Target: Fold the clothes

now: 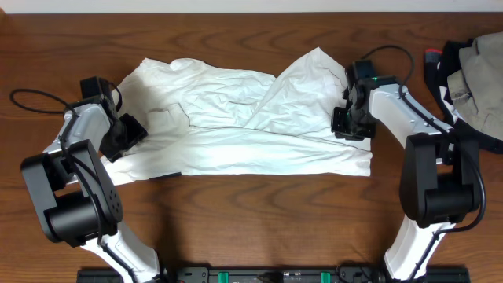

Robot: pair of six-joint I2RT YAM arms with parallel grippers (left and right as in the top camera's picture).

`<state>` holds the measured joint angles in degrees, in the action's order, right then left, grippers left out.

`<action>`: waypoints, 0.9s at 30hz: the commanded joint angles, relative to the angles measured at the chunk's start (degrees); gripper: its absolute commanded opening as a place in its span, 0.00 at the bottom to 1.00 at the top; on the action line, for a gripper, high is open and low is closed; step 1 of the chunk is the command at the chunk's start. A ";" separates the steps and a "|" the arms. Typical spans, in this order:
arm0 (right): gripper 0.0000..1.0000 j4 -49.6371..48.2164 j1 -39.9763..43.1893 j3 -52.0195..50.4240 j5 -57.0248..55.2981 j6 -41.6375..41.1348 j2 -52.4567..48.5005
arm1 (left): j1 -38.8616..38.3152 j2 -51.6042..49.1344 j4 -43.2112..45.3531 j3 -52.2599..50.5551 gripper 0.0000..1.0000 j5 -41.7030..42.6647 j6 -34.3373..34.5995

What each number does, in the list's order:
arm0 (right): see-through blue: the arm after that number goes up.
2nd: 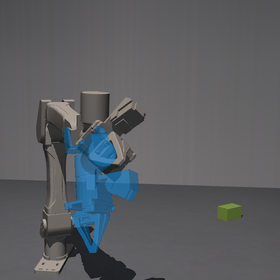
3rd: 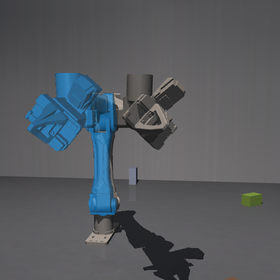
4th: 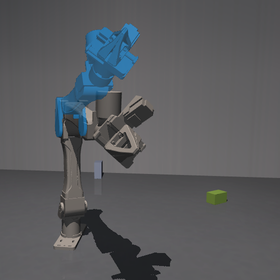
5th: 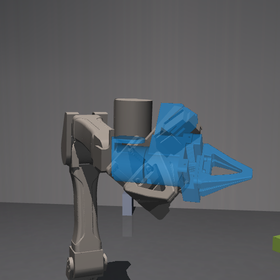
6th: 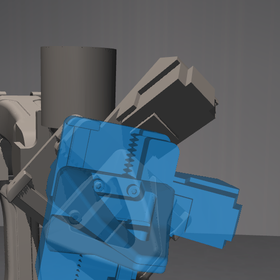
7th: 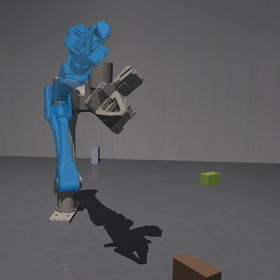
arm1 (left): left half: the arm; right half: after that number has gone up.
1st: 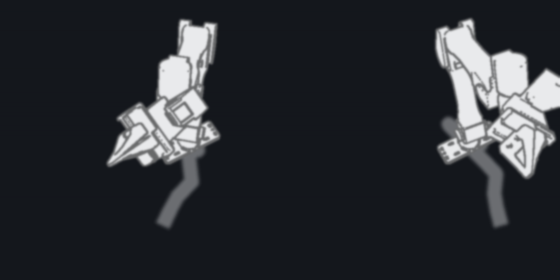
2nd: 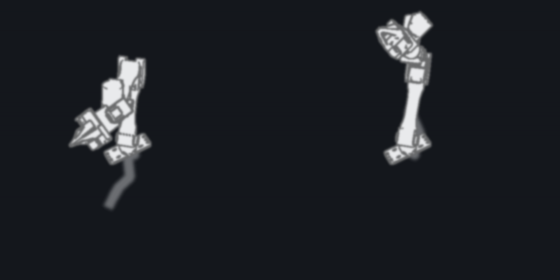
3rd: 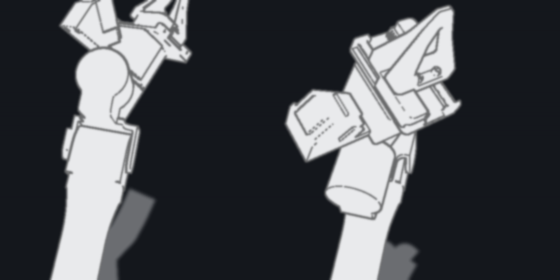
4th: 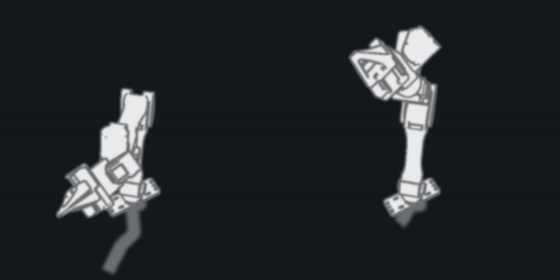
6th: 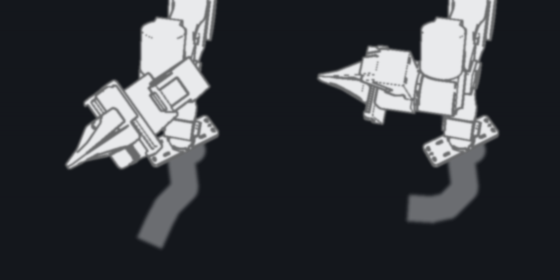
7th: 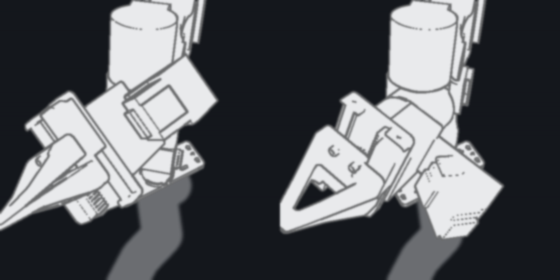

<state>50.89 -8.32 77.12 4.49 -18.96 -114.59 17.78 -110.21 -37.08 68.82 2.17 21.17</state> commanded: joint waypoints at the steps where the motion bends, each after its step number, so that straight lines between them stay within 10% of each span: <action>1: 0.13 1.22 -0.35 2.69 1.11 2.62 2.86 | 0.48 -1.01 -0.35 -0.24 0.68 -1.77 0.57; 27: 0.18 1.84 -12.41 0.66 4.70 0.96 -3.48 | 0.48 -1.01 -0.17 -0.24 0.68 -1.75 0.57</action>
<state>52.62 -20.88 78.06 9.02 -16.47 -116.18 17.78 -110.21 -37.06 68.82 2.15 21.19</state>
